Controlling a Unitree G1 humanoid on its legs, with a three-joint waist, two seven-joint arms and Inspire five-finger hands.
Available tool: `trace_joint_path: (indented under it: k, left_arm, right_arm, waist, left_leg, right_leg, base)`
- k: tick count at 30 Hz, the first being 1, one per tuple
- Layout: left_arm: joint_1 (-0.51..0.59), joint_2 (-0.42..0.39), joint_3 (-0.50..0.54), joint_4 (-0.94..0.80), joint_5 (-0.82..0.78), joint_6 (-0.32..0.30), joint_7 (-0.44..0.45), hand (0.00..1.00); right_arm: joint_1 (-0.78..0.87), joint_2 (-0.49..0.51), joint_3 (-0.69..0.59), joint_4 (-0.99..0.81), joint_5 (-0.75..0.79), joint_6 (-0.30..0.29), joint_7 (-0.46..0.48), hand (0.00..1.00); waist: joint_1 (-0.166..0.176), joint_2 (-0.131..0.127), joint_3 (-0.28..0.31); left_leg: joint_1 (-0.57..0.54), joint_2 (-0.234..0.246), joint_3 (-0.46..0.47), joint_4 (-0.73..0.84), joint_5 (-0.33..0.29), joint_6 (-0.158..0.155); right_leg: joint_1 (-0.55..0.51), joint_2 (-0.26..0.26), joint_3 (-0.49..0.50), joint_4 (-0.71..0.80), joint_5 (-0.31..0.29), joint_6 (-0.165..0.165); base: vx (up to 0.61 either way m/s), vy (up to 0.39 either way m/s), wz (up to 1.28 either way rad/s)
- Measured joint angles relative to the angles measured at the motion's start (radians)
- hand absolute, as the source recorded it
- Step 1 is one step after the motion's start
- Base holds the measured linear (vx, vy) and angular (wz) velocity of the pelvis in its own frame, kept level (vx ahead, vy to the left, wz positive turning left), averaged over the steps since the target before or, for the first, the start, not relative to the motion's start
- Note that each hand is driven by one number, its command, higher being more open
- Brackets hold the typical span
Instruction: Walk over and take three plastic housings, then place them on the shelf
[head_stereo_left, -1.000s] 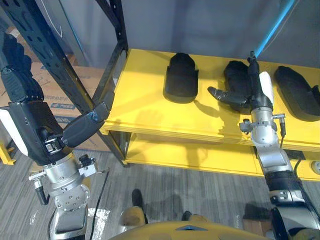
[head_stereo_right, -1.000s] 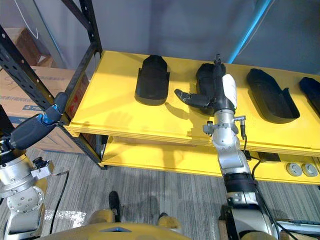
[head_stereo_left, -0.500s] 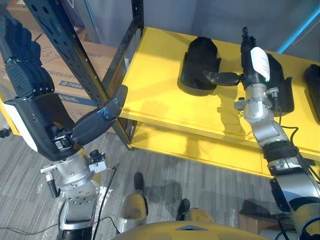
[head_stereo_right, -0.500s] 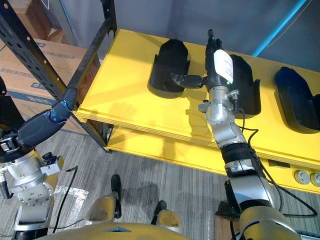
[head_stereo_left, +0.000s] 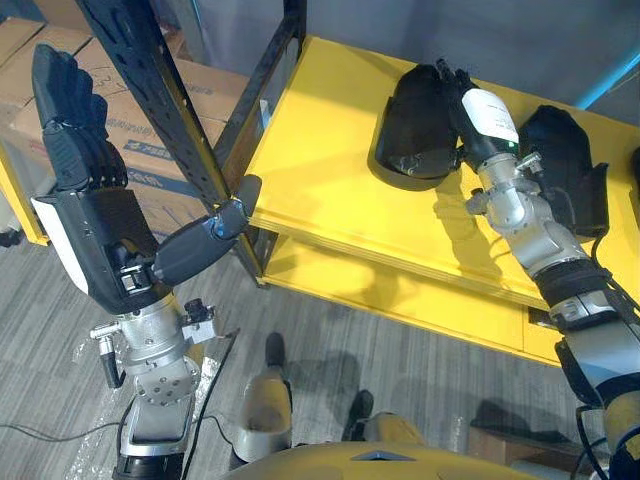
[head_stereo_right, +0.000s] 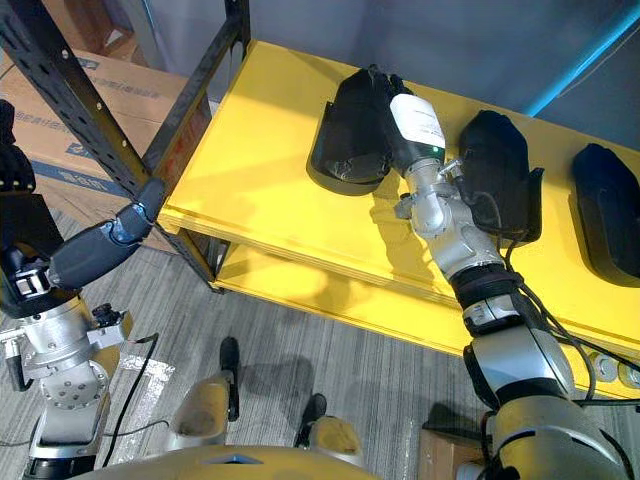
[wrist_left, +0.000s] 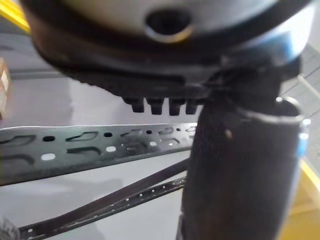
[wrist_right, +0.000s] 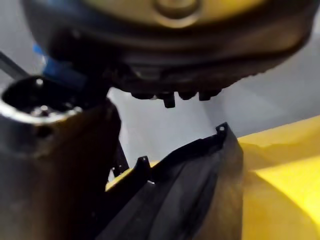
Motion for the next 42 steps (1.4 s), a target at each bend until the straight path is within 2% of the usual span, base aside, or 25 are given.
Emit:
trace_joint_path:
  k: [2, 7, 14, 18, 19, 21, 24, 26, 30, 33, 35, 36, 38, 42]
  left_arm:
    - [0.000, 0.000, 0.000, 0.000, -0.005, 0.000, 0.001, 1.00]
    - [0.001, -0.003, 0.000, 0.000, -0.009, 0.000, -0.003, 1.00]
    - [0.001, -0.004, 0.000, 0.000, -0.012, 0.000, -0.008, 1.00]
    - [0.002, -0.004, 0.000, 0.000, -0.012, 0.000, -0.009, 1.00]
    - [0.001, -0.004, 0.000, 0.000, -0.012, 0.000, -0.009, 1.00]
    - [0.002, -0.004, 0.000, 0.000, -0.014, 0.000, -0.009, 1.00]
    - [0.002, -0.007, -0.003, 0.005, -0.017, 0.000, -0.005, 1.00]
    - [0.003, -0.012, -0.011, 0.015, -0.021, 0.000, -0.004, 1.00]
    - [0.012, -0.033, -0.039, 0.035, -0.058, 0.000, 0.016, 1.00]
    - [0.020, -0.048, -0.045, 0.035, -0.058, 0.000, 0.044, 1.00]
    - [0.021, -0.055, -0.048, 0.035, -0.057, 0.000, 0.073, 1.00]
    - [0.021, -0.056, -0.047, 0.034, -0.053, -0.001, 0.103, 1.00]
    - [0.022, -0.057, -0.044, 0.034, -0.052, -0.001, 0.133, 1.00]
    - [0.054, -0.073, -0.023, 0.031, -0.040, -0.001, 0.204, 1.00]
  right_arm:
    - [0.000, -0.018, 0.018, -0.002, -0.002, -0.043, 0.000, 1.00]
    - [0.000, -0.046, 0.034, -0.030, -0.036, -0.102, 0.000, 1.00]
    - [0.005, -0.066, 0.039, -0.060, -0.038, -0.144, -0.008, 1.00]
    - [0.012, -0.066, 0.039, -0.061, -0.055, -0.136, -0.013, 1.00]
    - [0.015, -0.066, 0.039, -0.062, -0.083, -0.109, -0.035, 1.00]
    - [0.016, -0.066, 0.038, -0.063, -0.112, -0.075, -0.080, 1.00]
    - [0.021, -0.066, 0.026, -0.061, -0.121, -0.033, -0.225, 1.00]
    - [0.025, -0.063, -0.045, -0.068, -0.168, -0.026, -0.355, 1.00]
    - [0.026, -0.057, -0.210, -0.167, -0.195, -0.017, -0.523, 1.00]
    - [0.074, -0.037, -0.317, -0.311, -0.194, -0.020, -0.582, 1.00]
    - [0.146, -0.007, -0.394, -0.431, -0.189, -0.036, -0.601, 1.00]
    - [0.225, 0.022, -0.456, -0.537, -0.170, -0.049, -0.600, 1.00]
    - [0.320, 0.061, -0.522, -0.636, -0.130, -0.065, -0.594, 1.00]
    - [0.628, 0.226, -0.677, -0.790, 0.052, -0.078, -0.486, 1.00]
  waist:
    - [0.000, -0.002, 0.002]
    - [-0.001, -0.002, 0.002]
    - [-0.003, -0.002, 0.002]
    - [-0.002, -0.002, 0.002]
    - [-0.002, -0.002, 0.002]
    - [-0.002, -0.002, 0.002]
    - [-0.002, -0.001, 0.002]
    - [-0.003, 0.001, 0.003]
    - [-0.009, 0.023, 0.000]
    - [-0.027, 0.034, -0.006]
    - [-0.036, 0.036, -0.008]
    - [-0.056, 0.041, -0.014]
    - [-0.072, 0.044, -0.017]
    - [-0.128, 0.045, -0.073]
  left_leg:
    - [-0.001, 0.000, 0.001, 0.008, -0.010, -0.005]
    - [-0.002, 0.001, 0.001, 0.017, -0.022, -0.002]
    - [-0.002, 0.001, 0.002, 0.018, -0.022, -0.002]
    - [-0.004, 0.001, 0.002, 0.025, -0.023, -0.005]
    - [-0.006, 0.001, 0.002, 0.028, -0.023, -0.006]
    - [-0.009, 0.001, 0.003, 0.030, -0.023, -0.006]
    - [-0.017, -0.001, 0.003, 0.032, -0.019, -0.002]
    - [-0.016, -0.002, 0.003, 0.032, -0.016, 0.003]
    - [-0.014, -0.004, 0.005, 0.032, -0.016, 0.003]
    - [-0.009, -0.003, 0.007, 0.033, -0.016, 0.003]
    - [0.004, -0.002, 0.019, 0.032, -0.018, 0.000]
    - [0.007, -0.003, 0.021, 0.031, -0.020, -0.002]
    - [0.016, -0.003, 0.031, 0.027, -0.021, -0.003]
    - [0.028, -0.004, 0.056, 0.007, -0.023, -0.006]
  right_leg:
    - [0.000, -0.001, 0.006, 0.003, 0.000, 0.000]
    - [-0.003, -0.002, 0.017, 0.012, 0.000, 0.000]
    - [-0.004, -0.003, 0.019, 0.011, -0.001, -0.001]
    - [-0.004, -0.004, 0.019, 0.011, -0.001, -0.001]
    - [-0.005, -0.004, 0.019, 0.011, -0.001, -0.001]
    - [-0.008, -0.005, 0.020, 0.011, -0.001, -0.001]
    - [-0.016, -0.007, 0.021, 0.012, -0.001, 0.000]
    - [-0.016, -0.008, 0.021, 0.012, -0.001, 0.000]
    - [-0.016, -0.010, 0.022, 0.013, 0.000, 0.000]
    - [-0.015, -0.010, 0.025, 0.013, -0.001, 0.000]
    - [-0.009, -0.011, 0.042, 0.012, -0.001, 0.000]
    - [-0.009, -0.012, 0.048, 0.013, -0.001, -0.001]
    - [-0.009, -0.014, 0.055, 0.013, -0.002, -0.001]
    - [-0.019, -0.017, 0.084, 0.005, -0.004, -0.005]
  base:
    - [0.00, 0.000, 0.00]
    - [0.00, 0.000, 0.00]
    - [0.00, 0.000, 0.00]
    - [0.00, 0.000, 0.00]
    - [0.00, 0.000, 0.00]
    - [0.00, 0.000, 0.00]
    - [0.00, 0.000, 0.00]
    - [0.00, 0.000, 0.00]
    - [0.00, 0.000, 0.00]
    - [0.00, 0.000, -0.03]
    - [0.00, 0.003, -0.16]
    - [0.00, 0.009, -0.13]
    - [0.00, 0.010, -0.14]
    - [0.01, 0.009, -0.23]
